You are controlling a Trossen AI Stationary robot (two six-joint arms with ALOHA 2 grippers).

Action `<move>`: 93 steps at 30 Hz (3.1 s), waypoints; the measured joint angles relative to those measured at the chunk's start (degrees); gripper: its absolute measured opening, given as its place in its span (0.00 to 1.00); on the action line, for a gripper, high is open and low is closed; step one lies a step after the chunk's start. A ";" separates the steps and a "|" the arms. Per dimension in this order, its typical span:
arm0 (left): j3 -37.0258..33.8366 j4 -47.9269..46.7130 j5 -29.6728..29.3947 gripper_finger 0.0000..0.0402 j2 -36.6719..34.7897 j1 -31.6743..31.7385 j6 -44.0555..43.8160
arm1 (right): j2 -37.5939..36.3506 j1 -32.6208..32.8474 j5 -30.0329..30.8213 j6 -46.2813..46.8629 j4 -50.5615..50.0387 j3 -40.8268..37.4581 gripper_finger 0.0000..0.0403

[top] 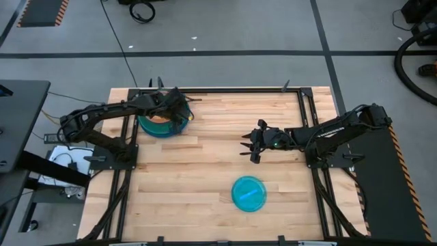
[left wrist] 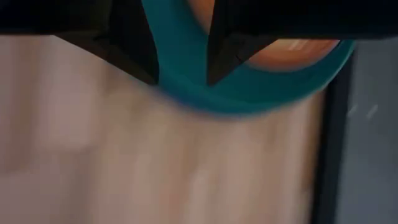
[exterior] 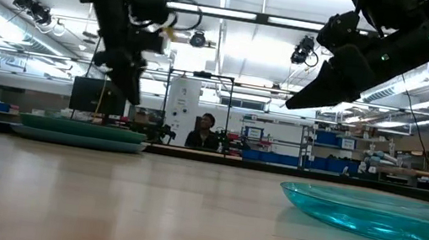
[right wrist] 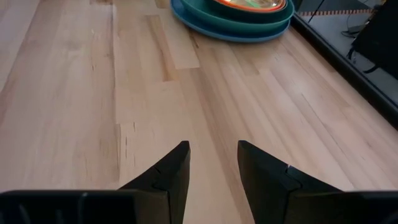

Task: Stack plastic plates
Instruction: Stack the small blue plate on the small green plate

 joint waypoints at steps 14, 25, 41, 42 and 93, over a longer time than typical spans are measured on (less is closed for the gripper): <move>0.09 13.40 6.02 0.35 0.22 -23.58 7.17 | 0.00 1.77 -13.17 7.84 -13.38 0.00 0.36; 0.05 21.98 5.98 0.35 0.22 -29.44 12.53 | 1.48 15.87 -11.98 16.84 -13.30 0.00 0.36; 0.01 31.52 6.46 0.35 6.95 -33.02 21.60 | 6.58 22.41 -16.13 42.53 -23.78 3.69 0.36; 0.01 31.88 6.46 0.35 7.59 -33.34 22.15 | 6.64 22.34 -16.82 43.84 -24.36 3.69 0.36; 13.18 40.26 -0.68 0.35 30.40 -53.09 19.95 | -4.36 33.55 9.23 61.35 -27.02 3.69 0.36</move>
